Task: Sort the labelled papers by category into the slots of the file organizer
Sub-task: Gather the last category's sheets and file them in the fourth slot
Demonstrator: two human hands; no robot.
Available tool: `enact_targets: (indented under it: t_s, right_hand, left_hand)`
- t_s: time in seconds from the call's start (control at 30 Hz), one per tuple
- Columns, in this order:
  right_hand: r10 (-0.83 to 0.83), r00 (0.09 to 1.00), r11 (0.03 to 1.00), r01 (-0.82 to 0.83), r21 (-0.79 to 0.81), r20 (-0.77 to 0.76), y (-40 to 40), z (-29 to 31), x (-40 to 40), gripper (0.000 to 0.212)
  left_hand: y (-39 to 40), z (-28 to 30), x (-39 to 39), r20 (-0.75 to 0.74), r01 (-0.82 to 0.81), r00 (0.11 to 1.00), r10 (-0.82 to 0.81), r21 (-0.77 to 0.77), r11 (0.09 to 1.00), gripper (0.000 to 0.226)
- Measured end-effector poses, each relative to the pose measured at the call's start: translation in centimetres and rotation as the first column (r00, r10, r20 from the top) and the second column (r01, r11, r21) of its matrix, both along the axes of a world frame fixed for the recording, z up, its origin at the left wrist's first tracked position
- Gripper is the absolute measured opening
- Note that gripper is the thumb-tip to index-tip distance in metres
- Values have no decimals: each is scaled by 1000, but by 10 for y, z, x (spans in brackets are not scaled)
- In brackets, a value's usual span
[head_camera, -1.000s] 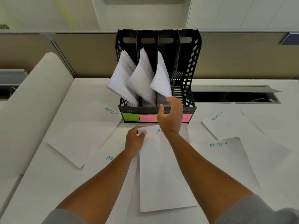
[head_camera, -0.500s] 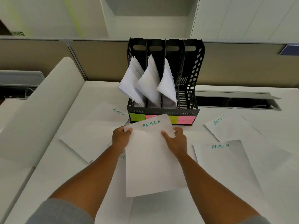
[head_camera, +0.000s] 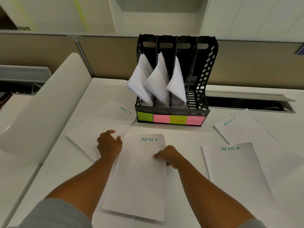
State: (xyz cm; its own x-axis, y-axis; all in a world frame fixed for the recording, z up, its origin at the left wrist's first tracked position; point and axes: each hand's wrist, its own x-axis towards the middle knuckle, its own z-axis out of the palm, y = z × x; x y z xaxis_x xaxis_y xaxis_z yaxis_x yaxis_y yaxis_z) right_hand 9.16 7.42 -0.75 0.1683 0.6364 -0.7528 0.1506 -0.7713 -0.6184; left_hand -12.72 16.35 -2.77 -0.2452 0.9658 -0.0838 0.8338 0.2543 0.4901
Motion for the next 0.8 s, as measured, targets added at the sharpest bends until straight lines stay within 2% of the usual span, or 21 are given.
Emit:
enact_targets:
  t_s: [0.13, 0.27, 0.43, 0.57, 0.63, 0.8]
  right_hand:
    - [71, 997, 997, -70, -20, 40, 7, 4, -8, 45]
    - [93, 996, 995, -93, -42, 9, 7, 3, -12, 47]
    - [76, 997, 996, -77, -34, -32, 3, -2, -12, 46]
    - [33, 998, 999, -34, -16, -59, 2, -4, -7, 42]
    - [13, 998, 1000, -13, -4, -56, 2, -3, -3, 39]
    - [-49, 998, 995, 51, 81, -30, 1, 1, 10, 41]
  left_hand:
    - [-8, -8, -11, -137, -134, 984, 115, -141, 981, 38]
    - [-15, -15, -18, -130, -120, 987, 99, -166, 979, 37]
    - [-20, -14, -23, 13, 8, 1000, -6, -160, 987, 24]
    - [-23, -12, -18, 239, 111, 968, -82, -110, 988, 38]
    - [-23, -11, -13, 356, 65, 934, -28, -93, 994, 38]
    - [-16, -12, 3, 523, -49, 845, 107, -123, 991, 31]
